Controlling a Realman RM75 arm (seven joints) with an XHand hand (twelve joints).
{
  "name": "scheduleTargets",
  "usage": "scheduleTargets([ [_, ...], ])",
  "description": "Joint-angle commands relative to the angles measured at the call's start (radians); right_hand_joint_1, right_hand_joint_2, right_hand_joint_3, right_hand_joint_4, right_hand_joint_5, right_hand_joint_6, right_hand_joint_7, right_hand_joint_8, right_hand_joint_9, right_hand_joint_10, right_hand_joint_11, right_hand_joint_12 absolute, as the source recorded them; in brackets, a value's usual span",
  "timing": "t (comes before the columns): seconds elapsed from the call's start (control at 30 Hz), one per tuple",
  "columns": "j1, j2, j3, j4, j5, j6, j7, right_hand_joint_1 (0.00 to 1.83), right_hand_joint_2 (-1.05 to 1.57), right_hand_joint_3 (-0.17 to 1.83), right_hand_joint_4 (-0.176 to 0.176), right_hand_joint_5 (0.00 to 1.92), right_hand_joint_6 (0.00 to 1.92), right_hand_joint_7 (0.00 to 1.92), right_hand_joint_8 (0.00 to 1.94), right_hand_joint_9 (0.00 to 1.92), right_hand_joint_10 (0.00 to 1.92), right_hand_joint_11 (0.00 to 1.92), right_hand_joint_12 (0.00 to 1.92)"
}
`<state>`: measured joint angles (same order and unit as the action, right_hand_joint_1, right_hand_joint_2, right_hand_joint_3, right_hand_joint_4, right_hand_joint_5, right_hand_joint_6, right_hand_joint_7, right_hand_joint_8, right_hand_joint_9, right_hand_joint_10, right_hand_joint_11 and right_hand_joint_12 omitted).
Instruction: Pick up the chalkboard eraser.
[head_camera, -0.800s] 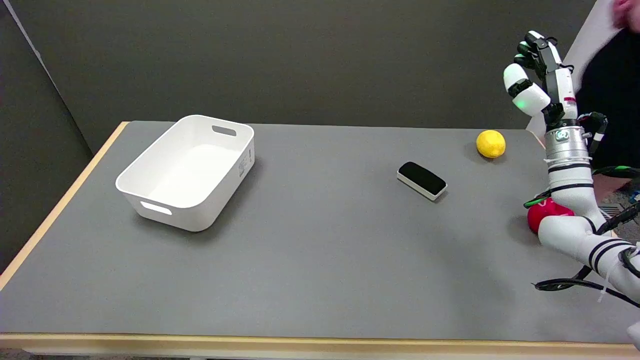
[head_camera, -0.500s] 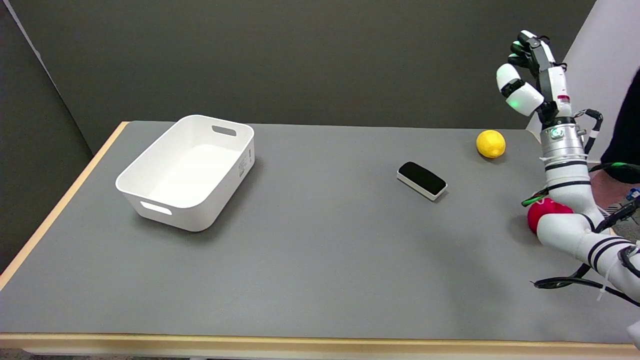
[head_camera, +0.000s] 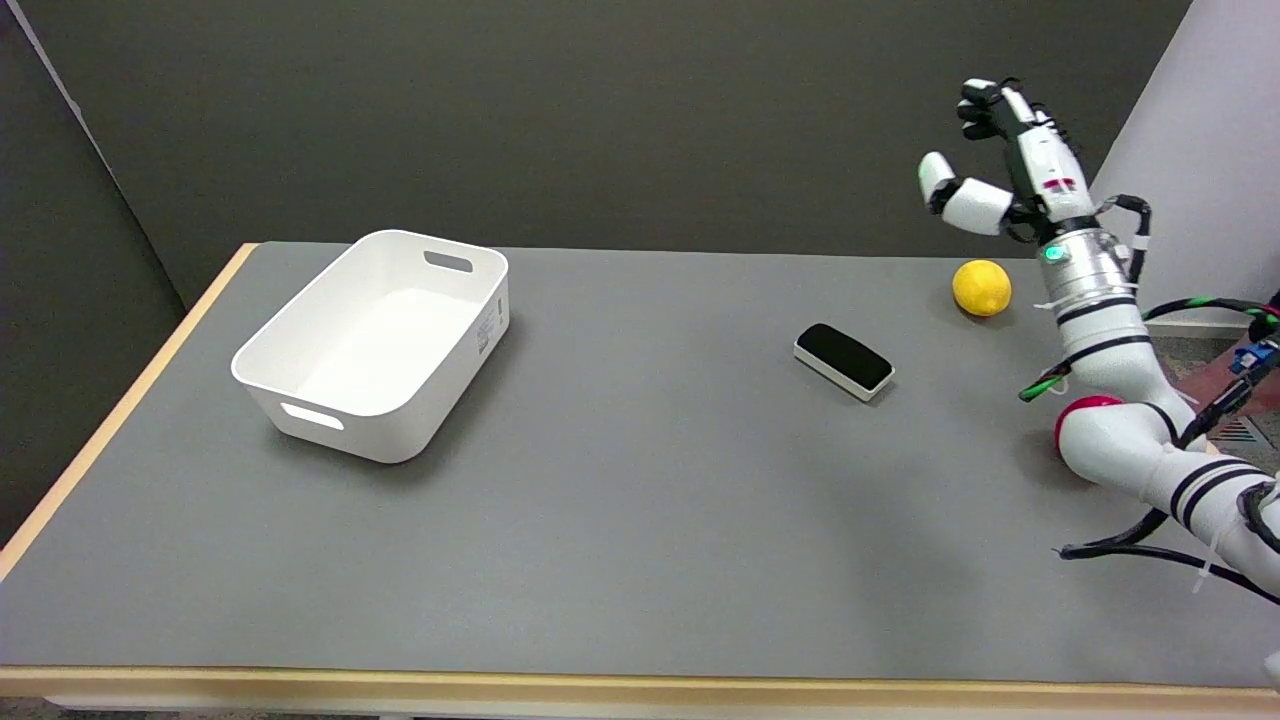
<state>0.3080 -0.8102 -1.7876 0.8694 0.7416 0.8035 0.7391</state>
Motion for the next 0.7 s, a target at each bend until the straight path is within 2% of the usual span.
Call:
scheduleTargets([
  [0.03,-0.007,-0.222,-0.012,0.428,0.601,-0.298,-1.408,0.55,0.69,0.94,-0.172,0.2,0.49,0.4,0.64,0.33,1.04,0.0,1.16],
  [0.13,-0.009,-0.243,-0.101,0.484,0.781,-0.16,-1.588,0.56,0.69,0.93,-0.176,0.21,0.51,0.42,0.66,0.36,1.09,0.0,1.19],
  [0.27,-0.014,-0.242,-0.227,0.552,0.894,0.055,-1.668,0.56,0.69,0.93,-0.176,0.22,0.52,0.43,0.69,0.36,1.11,0.0,1.2],
  [0.5,-0.007,-0.271,-0.46,0.68,0.906,0.447,-1.759,0.58,0.7,0.92,-0.176,0.22,0.53,0.44,0.7,0.36,1.12,0.0,1.21],
  [0.7,-0.051,-0.389,-0.517,0.714,0.838,0.557,-1.859,0.64,0.72,0.84,-0.176,0.23,0.52,0.43,0.72,0.36,1.16,0.01,1.26],
])
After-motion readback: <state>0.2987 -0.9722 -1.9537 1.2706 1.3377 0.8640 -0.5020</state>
